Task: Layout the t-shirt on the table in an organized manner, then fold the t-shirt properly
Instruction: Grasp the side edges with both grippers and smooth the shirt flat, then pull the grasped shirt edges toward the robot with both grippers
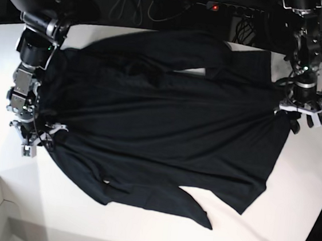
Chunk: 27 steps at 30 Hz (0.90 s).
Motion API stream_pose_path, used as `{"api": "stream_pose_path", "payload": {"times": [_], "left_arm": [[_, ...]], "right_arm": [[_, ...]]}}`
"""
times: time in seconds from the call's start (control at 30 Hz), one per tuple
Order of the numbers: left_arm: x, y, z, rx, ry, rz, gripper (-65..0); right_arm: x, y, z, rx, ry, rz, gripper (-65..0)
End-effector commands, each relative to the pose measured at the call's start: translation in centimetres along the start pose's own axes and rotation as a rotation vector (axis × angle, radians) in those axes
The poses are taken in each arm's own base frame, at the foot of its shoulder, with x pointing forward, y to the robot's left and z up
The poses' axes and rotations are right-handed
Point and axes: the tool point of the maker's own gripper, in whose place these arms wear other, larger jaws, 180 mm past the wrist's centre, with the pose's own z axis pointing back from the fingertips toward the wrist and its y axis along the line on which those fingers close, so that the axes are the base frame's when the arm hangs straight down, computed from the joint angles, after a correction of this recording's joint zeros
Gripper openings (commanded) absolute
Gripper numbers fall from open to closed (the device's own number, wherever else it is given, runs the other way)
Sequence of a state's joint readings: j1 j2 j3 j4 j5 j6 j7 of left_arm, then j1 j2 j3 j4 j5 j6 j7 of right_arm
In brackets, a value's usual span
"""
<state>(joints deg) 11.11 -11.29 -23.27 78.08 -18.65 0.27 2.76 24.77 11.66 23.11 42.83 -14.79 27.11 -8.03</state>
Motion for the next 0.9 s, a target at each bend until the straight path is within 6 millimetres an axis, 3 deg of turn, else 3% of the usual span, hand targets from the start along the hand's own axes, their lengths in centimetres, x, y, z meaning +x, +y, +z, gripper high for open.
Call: {"api": "stream_pose_path", "payload": {"times": [0.0,0.1,0.23,0.47,0.63,0.77,0.87], "left_arm": [[2.2,0.0,-0.3,-0.004,-0.068,-0.003,-35.2],[2.2,-0.1,-0.3,-0.006,-0.069,-0.002,-35.2],[2.3,-0.1,-0.4,-0.006,-0.071,-0.002,-35.2],[2.4,-0.4,-0.4,-0.012,-0.073,-0.002,-35.2],[2.4,-1.3,-0.8,-0.018,-0.077,0.023,-35.2],[2.4,-1.7,-0.8,-0.024,-0.079,0.034,-35.2],[1.8,-4.1,-0.7,-0.081,-0.064,0.029,-35.2]], "right_arm": [[1.1,-0.1,0.0,0.001,-0.016,0.034,-50.8],[0.7,-0.6,0.2,0.000,0.004,0.073,-65.0],[1.1,-1.8,0.5,-0.021,-0.007,0.078,-65.0],[3.9,-8.2,4.0,-0.188,-0.130,-0.013,-65.0],[3.8,-9.1,6.1,-0.242,-0.174,-0.026,-65.0],[2.9,-7.9,5.7,-0.222,-0.158,-0.027,-65.0],[2.9,-7.9,5.7,-0.221,-0.157,-0.027,-65.0]]}}
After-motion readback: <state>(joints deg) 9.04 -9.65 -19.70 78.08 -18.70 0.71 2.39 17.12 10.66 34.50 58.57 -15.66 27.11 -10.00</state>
